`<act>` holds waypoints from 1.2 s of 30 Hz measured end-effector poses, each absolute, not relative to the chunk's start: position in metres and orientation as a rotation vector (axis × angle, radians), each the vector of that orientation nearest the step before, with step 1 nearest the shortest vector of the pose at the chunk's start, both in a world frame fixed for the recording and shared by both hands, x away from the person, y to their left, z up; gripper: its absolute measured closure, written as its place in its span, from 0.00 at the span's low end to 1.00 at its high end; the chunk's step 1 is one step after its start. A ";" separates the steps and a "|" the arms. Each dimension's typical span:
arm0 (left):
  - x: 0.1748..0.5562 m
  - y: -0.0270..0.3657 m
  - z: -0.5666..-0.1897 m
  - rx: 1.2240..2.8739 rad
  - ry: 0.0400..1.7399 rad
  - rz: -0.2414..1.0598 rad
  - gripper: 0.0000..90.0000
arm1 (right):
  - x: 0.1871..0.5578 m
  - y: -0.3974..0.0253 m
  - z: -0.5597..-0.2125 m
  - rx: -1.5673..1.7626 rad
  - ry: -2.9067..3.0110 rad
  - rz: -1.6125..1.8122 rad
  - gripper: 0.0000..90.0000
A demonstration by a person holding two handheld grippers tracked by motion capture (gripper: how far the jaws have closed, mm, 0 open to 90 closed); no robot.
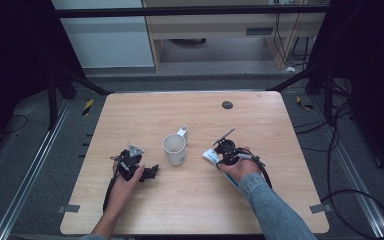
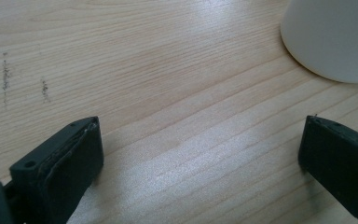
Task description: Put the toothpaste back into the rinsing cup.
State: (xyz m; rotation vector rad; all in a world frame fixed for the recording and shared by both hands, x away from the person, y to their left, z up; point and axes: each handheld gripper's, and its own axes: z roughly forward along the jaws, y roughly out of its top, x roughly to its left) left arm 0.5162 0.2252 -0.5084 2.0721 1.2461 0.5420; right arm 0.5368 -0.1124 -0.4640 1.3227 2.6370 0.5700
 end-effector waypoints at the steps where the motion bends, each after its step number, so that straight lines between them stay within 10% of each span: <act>1: 0.516 0.225 -0.509 2.070 1.245 0.542 0.00 | 0.537 -0.113 -0.464 1.326 2.636 0.578 0.86; 36: 0.516 0.225 -0.508 2.072 1.246 0.542 0.00 | 0.553 -0.145 -0.392 1.318 2.429 0.795 0.87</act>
